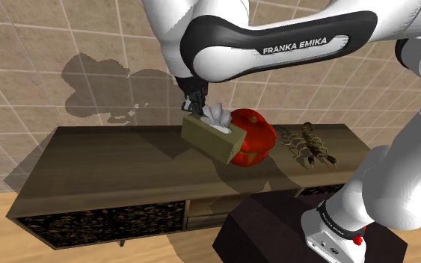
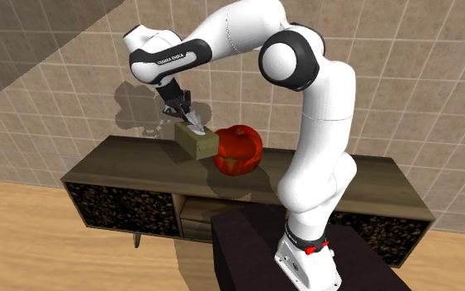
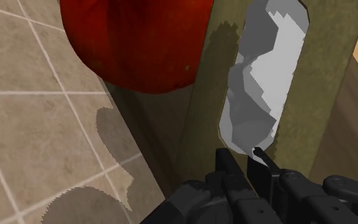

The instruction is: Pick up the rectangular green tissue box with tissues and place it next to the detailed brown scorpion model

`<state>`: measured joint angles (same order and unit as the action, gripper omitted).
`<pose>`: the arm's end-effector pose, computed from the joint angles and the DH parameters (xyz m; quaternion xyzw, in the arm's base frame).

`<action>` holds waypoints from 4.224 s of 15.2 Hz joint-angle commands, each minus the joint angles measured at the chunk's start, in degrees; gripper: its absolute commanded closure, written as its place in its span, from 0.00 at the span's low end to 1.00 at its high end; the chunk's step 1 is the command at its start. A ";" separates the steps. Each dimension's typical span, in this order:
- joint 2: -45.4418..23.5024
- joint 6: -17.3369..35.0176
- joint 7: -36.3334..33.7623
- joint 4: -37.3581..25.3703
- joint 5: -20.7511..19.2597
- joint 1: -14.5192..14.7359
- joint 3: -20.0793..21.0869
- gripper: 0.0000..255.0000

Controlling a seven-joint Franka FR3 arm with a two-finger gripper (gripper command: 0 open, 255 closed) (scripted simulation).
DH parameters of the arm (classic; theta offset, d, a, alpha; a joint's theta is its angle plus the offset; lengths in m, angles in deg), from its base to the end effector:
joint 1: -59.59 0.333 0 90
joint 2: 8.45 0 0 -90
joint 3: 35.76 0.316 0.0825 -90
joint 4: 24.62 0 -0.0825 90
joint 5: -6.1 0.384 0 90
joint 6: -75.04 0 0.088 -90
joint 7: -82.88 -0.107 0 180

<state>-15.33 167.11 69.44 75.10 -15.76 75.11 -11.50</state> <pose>0.4688 0.3278 0.4916 0.9461 0.2536 -0.0329 0.1989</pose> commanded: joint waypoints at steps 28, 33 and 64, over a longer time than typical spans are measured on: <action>20.69 -4.64 15.82 9.62 4.39 -5.29 -6.64 1.00; 29.33 -2.08 21.97 18.44 4.29 -6.75 -11.32 1.00; 53.68 9.16 61.24 36.03 -16.50 -19.41 -47.99 1.00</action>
<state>38.34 176.02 129.19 111.68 -31.57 56.08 -58.21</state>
